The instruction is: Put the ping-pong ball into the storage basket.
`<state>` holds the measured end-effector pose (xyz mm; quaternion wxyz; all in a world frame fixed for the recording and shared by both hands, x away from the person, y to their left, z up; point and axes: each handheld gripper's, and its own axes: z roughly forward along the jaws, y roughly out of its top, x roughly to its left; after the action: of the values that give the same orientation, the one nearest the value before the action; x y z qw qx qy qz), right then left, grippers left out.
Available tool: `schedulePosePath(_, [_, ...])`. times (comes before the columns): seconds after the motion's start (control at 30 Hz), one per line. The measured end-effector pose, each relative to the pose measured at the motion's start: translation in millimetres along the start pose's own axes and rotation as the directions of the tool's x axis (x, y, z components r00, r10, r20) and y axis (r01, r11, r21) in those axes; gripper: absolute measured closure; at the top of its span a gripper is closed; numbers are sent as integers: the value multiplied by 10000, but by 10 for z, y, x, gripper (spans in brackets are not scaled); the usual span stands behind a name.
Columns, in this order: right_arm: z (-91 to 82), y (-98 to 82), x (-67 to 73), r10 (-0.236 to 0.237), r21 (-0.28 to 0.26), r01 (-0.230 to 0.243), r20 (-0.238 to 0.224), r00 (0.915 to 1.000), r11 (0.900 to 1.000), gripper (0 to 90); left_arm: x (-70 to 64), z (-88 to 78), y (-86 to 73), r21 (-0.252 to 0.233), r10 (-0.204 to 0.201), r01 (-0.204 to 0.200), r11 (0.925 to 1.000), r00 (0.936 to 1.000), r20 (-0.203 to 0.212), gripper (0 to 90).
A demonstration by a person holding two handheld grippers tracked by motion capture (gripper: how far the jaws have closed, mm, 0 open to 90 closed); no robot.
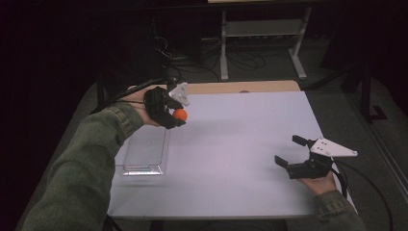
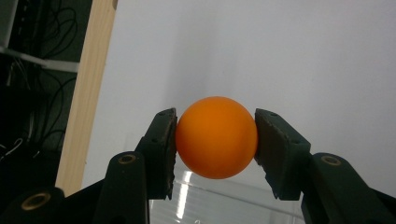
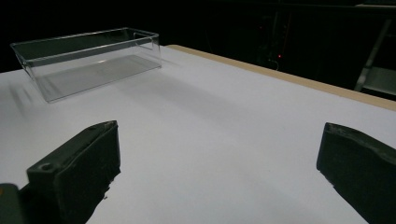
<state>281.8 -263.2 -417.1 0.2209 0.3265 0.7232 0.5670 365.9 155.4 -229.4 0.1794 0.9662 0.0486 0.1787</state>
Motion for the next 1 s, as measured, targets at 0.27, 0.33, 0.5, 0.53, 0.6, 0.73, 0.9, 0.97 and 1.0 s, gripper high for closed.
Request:
schedulePosePath(0.27, [1, -3, -3, -8, 34, 8, 26, 10000, 10000, 0, -4, -10, -116, 176, -162, 162, 9997, 9999, 24, 505])
schedulePosePath(0.33, [6, -5, 1, -4, 55, 4, 20, 10000, 10000, 0, -5, -10, -139, 253, -179, 179, 9995, 9998, 16, 505])
schedulePosePath(0.5, [4, -5, -2, -9, 47, 9, 51, 10000, 10000, 0, -3, -34, -210, 301, -261, 263, 9992, 9996, -59, 505])
schedulePosePath(0.53, [4, -5, -2, -8, 55, 8, 40, 10000, 10000, 0, -6, -34, -220, 322, -301, 302, 9990, 9995, -44, 505])
schedulePosePath(0.6, [6, -5, 2, -6, 57, 6, 28, 10000, 10000, 0, -7, -29, -250, 383, -315, 316, 9988, 9995, -12, 505])
schedulePosePath(0.73, [7, -5, 2, -5, 64, 5, 34, 10000, 10000, 0, -17, -9, -321, 488, -415, 412, 9980, 9991, 51, 505])
schedulePosePath(0.9, [13, -7, 5, 19, 88, -19, 27, 10000, 10000, 0, -29, 9, -402, 675, -511, 502, 9965, 9986, 113, 505])
schedulePosePath(0.97, [18, -10, 6, 3, 123, -3, 18, 10000, 9999, 0, -30, -5, -428, 673, -558, 549, 9962, 9984, 107, 505])
schedulePosePath(1.0, [19, -10, 6, -10, 141, 9, 21, 10000, 9999, 0, -30, -11, -442, 669, -584, 577, 9961, 9982, 94, 505])
